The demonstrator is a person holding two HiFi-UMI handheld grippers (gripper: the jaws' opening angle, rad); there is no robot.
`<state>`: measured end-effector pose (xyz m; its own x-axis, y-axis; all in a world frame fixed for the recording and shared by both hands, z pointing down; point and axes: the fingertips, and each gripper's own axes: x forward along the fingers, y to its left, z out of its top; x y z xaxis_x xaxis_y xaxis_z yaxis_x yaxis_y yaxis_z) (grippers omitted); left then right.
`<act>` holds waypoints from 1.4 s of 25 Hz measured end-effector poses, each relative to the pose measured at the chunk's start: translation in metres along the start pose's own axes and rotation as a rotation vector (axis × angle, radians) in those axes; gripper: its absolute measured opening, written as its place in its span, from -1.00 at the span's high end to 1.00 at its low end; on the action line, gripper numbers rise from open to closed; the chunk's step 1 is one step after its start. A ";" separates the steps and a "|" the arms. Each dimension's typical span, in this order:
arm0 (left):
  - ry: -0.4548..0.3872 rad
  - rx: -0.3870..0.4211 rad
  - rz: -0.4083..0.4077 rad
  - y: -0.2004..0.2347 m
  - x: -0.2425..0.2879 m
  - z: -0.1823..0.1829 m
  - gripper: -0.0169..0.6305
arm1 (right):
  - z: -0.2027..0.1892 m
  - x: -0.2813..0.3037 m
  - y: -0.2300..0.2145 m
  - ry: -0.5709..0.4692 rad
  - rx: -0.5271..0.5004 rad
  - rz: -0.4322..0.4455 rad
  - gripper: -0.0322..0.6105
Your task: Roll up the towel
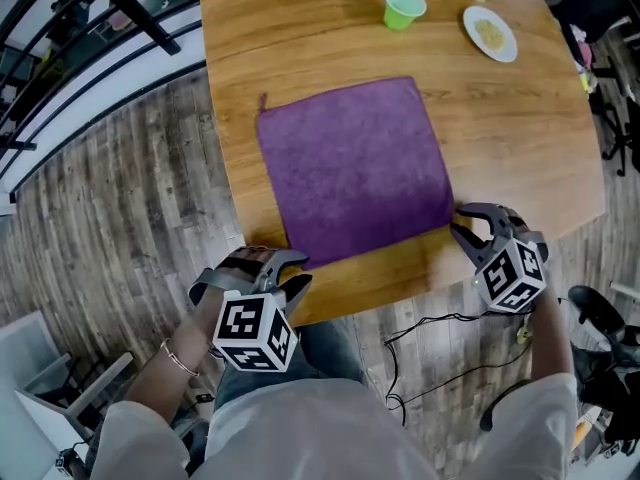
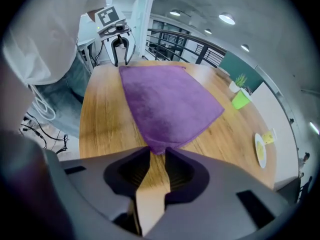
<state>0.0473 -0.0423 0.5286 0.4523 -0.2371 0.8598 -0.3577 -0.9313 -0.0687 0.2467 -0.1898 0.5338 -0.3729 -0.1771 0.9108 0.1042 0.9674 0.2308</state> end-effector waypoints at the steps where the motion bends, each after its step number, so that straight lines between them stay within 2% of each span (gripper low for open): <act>1: 0.002 -0.003 -0.001 0.000 0.001 -0.001 0.57 | 0.000 0.002 0.001 0.005 -0.016 0.003 0.60; 8: 0.011 -0.025 -0.019 -0.001 0.008 -0.007 0.60 | -0.003 0.010 0.006 0.040 -0.104 0.017 0.60; 12: 0.010 -0.030 -0.037 -0.003 0.011 -0.009 0.61 | -0.004 0.011 0.008 0.058 -0.112 0.054 0.60; 18: 0.002 -0.070 -0.097 -0.006 0.015 -0.011 0.62 | -0.003 0.014 0.013 0.081 -0.122 0.113 0.83; 21: 0.001 -0.081 -0.111 -0.003 0.015 -0.011 0.67 | -0.002 0.014 0.011 0.093 -0.123 0.140 0.86; 26: 0.005 -0.077 -0.084 0.003 0.015 -0.012 0.86 | 0.000 0.015 0.011 0.096 -0.106 0.173 0.89; 35: -0.057 -0.180 -0.053 0.001 -0.001 -0.010 0.89 | 0.001 0.003 0.027 0.101 -0.063 0.219 0.89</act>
<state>0.0382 -0.0399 0.5324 0.5181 -0.2093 0.8293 -0.4704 -0.8795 0.0718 0.2479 -0.1643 0.5423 -0.2417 0.0158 0.9702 0.2310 0.9720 0.0417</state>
